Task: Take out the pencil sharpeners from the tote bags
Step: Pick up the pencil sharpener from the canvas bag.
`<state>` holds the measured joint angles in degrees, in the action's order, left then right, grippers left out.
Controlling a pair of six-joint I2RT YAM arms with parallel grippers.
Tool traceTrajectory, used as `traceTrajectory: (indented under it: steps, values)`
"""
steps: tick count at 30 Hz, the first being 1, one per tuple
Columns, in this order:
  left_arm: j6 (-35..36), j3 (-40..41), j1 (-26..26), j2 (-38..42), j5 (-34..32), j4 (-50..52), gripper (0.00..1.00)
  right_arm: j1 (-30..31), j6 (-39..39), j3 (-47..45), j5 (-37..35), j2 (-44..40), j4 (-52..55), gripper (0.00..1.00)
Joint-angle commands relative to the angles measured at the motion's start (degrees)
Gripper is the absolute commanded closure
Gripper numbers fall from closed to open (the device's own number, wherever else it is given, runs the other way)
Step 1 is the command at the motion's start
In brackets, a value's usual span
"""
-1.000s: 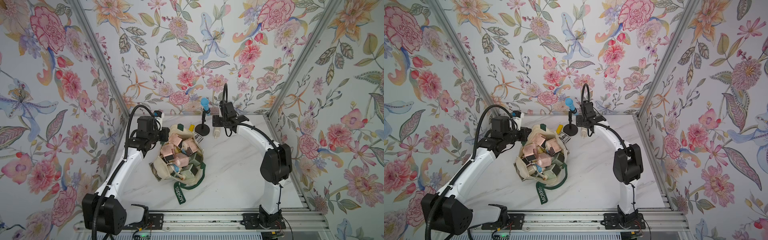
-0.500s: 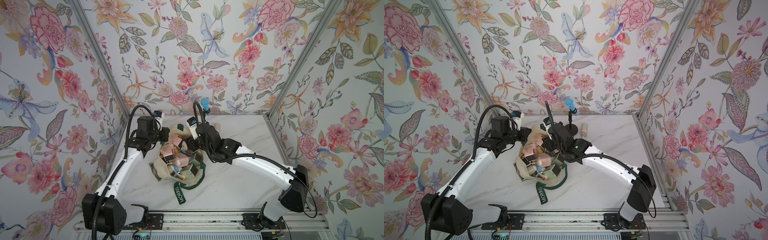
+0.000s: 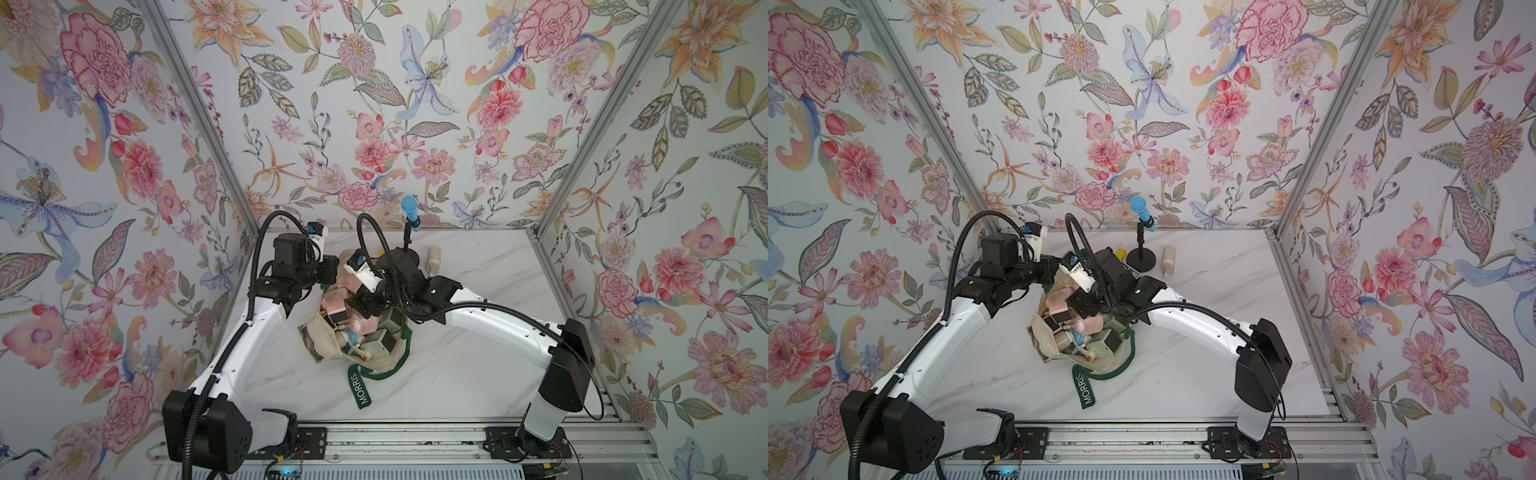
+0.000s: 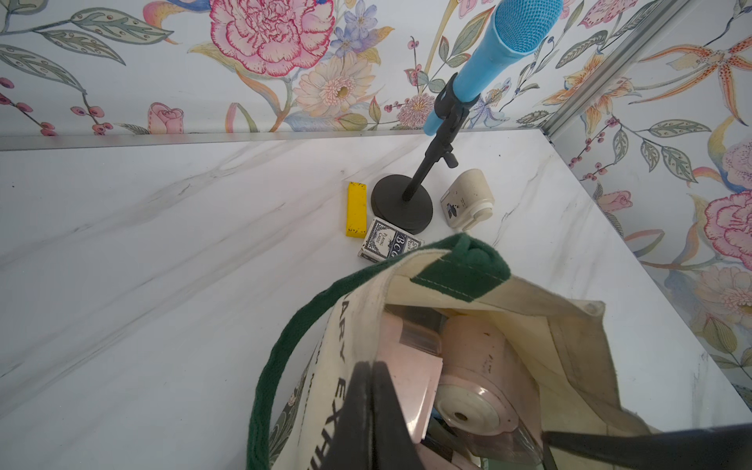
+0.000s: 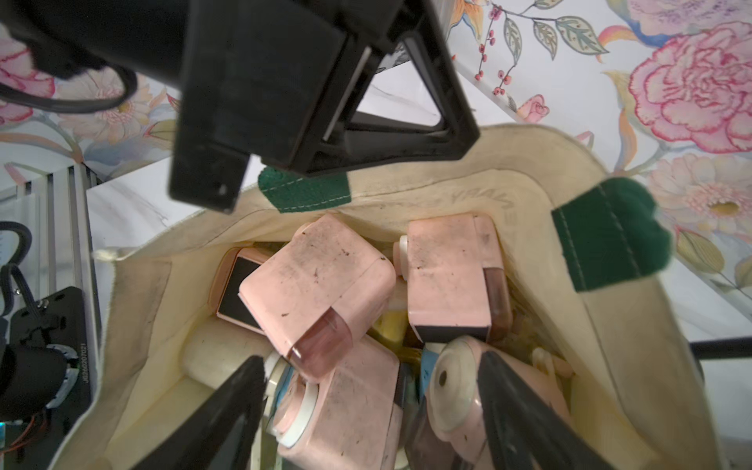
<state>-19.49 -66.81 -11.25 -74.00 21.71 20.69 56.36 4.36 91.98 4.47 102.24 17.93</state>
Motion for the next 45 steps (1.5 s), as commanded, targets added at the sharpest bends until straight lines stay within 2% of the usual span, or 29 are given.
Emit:
traceTrajectory:
  steps: [1, 3, 10, 23, 35, 45]
  values:
    - [0.1, 0.3, 0.3, 2.0, -0.2, 0.6, 1.0, -0.3, 0.4, 4.4, 3.5, 3.4, 0.3, 0.16]
    - [0.1, 0.2, 0.5, 2.2, -0.3, 0.6, 1.0, -0.8, -3.3, 6.4, 2.1, 5.7, 0.9, 0.16]
    - [0.1, 0.5, 0.5, 2.9, -0.1, 0.0, 1.0, -1.2, -11.7, 10.5, 4.2, 12.5, 2.0, 0.15]
    - [0.0, 0.7, 0.7, 3.4, 0.1, -0.5, 1.0, -0.6, -24.8, 8.9, 12.2, 15.0, 2.0, 0.17]
    - [0.1, 0.7, 0.6, 3.2, 0.2, -0.6, 1.0, -1.4, -28.8, 8.7, 18.9, 16.2, 2.0, 0.16]
    - [0.0, 0.8, 0.7, 3.0, 0.0, -0.5, 1.0, -1.5, -27.4, 7.6, 24.8, 14.1, 1.8, 0.24]
